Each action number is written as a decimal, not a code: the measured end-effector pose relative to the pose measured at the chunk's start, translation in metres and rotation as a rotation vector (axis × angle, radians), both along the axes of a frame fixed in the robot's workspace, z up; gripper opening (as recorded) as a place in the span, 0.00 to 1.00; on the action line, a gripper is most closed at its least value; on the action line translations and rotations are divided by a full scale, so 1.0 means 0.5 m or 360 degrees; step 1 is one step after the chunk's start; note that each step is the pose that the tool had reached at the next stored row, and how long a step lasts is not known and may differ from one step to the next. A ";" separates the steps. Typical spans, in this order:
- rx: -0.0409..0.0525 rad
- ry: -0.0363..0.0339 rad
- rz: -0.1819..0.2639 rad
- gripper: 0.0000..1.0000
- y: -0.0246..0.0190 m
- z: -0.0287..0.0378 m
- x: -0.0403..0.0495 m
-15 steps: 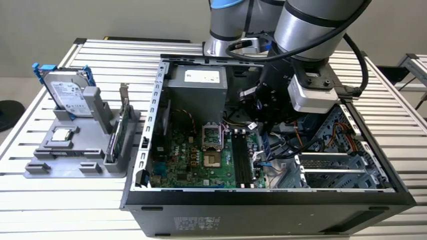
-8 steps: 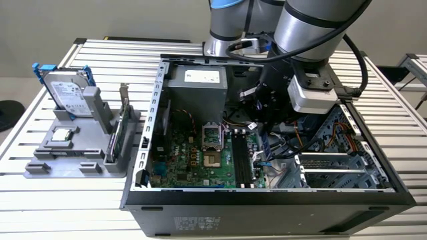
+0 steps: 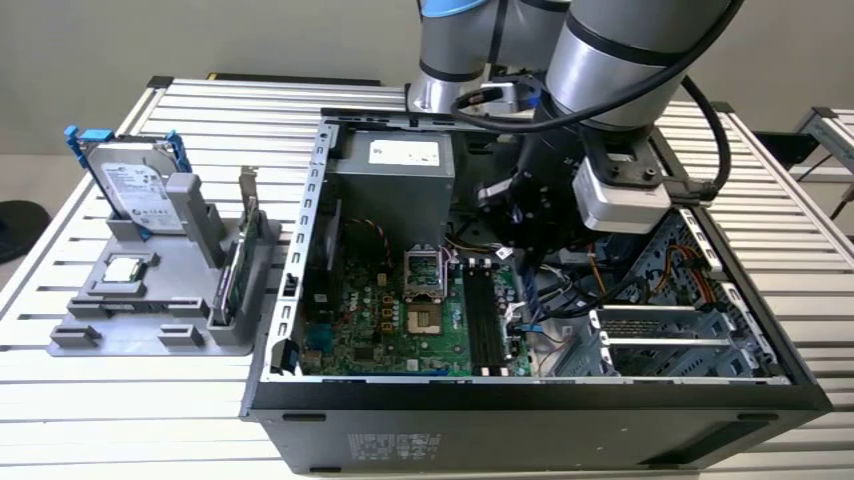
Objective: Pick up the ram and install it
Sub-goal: 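Insert the ram into the slot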
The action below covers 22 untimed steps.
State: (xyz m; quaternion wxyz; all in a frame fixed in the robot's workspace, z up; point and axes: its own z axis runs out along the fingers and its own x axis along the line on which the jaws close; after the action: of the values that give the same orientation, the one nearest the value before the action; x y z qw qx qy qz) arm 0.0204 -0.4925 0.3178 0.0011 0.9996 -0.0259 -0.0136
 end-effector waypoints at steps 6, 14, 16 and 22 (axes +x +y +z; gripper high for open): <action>0.0000 0.0000 0.0000 0.00 0.0000 -0.007 0.000; 0.0000 0.0000 0.0000 0.00 0.0000 -0.019 0.000; 0.0000 0.0000 0.0000 0.00 0.0000 -0.022 0.000; 0.0000 0.0000 0.0000 0.00 0.0000 -0.030 0.000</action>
State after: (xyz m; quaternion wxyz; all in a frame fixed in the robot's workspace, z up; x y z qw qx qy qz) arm 0.0204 -0.4925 0.3028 0.0011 0.9996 -0.0258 -0.0137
